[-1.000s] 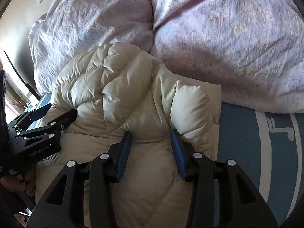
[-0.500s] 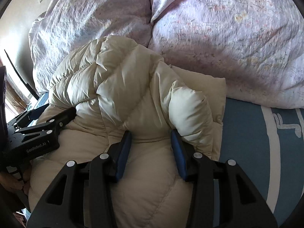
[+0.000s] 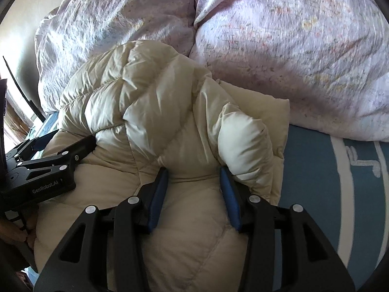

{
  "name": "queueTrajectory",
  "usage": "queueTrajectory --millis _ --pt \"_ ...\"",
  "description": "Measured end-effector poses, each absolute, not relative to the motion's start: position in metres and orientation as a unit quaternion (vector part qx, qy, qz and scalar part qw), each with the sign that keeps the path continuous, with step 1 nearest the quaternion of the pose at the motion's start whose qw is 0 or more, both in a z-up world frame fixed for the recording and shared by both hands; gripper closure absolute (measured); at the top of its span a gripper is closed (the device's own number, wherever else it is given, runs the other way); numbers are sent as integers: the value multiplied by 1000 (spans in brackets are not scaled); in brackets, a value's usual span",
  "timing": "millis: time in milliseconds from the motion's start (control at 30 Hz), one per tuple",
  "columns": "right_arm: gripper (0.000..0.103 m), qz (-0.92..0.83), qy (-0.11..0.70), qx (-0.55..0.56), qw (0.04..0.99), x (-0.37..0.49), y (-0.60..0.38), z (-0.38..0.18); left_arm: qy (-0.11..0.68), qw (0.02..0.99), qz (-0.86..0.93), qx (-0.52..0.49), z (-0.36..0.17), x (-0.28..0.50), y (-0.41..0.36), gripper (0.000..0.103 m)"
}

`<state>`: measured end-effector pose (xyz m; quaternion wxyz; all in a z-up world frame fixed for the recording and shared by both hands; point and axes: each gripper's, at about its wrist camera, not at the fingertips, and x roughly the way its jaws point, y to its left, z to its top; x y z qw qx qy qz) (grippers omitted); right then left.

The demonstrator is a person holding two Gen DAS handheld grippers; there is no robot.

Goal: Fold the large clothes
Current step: 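Open both grippers and withdraw them from the folded jacket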

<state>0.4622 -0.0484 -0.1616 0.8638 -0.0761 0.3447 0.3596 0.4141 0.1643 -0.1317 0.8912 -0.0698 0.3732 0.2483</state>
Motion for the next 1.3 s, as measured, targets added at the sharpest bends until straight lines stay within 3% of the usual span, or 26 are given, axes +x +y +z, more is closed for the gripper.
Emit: queueTrajectory --millis 167,500,1300 --pt "21 344 345 -80 869 442 -54 -141 367 893 248 -84 -120 394 164 7" --pt "6 310 342 -46 886 369 -103 -113 332 908 236 -96 -77 297 139 7" --pt "4 307 357 -51 881 253 -153 -119 350 904 195 -151 -69 161 69 6"
